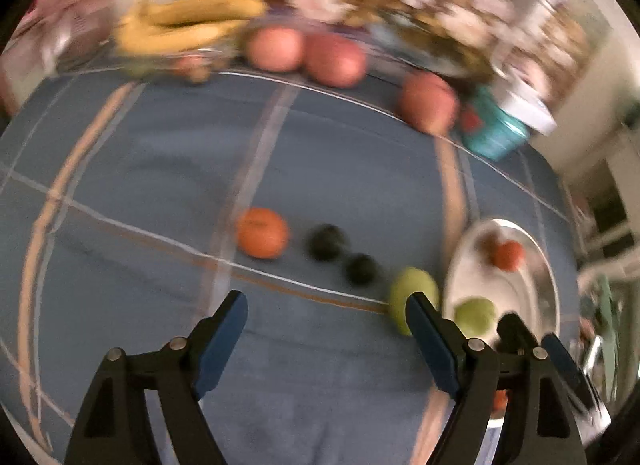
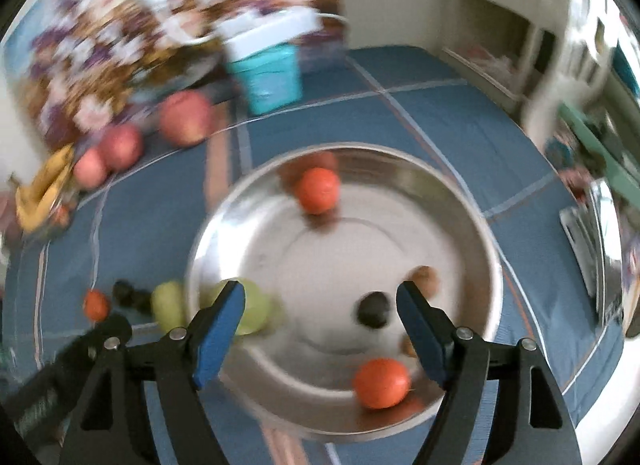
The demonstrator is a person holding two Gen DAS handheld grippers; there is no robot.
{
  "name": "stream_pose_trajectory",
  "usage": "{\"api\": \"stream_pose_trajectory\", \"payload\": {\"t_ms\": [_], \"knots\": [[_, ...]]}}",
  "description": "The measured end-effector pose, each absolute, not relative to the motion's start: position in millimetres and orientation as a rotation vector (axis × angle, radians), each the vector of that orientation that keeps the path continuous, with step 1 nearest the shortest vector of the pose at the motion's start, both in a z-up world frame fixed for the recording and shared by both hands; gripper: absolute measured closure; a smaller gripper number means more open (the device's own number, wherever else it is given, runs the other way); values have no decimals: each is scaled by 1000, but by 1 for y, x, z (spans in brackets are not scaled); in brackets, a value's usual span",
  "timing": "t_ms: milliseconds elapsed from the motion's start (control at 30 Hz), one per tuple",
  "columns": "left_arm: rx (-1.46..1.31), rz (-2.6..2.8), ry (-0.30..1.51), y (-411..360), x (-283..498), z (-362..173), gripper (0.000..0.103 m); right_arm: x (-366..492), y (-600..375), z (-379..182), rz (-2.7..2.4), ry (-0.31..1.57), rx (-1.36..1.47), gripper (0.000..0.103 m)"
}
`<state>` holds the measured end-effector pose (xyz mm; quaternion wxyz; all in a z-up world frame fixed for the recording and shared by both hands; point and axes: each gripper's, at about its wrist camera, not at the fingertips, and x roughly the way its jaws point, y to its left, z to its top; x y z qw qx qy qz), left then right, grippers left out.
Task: Organize fruits
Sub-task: 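Open the left tool to drop the tangerine while the right tool drops the kiwi, then move both open tools back toward the fruit row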
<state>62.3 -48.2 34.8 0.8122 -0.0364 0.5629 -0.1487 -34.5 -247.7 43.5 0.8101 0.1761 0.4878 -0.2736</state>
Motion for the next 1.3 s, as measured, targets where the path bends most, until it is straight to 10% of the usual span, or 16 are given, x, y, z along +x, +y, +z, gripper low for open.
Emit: {"api": "stream_pose_trajectory", "payload": {"t_ms": [933,1300], "knots": [[-83,-53,1169,6,72,34,0,-1,-172,50,-377,1065,193,24],[-72,-53,1177,5,71,33,0,-1,-169,46,-376,1057,150,8]]}}
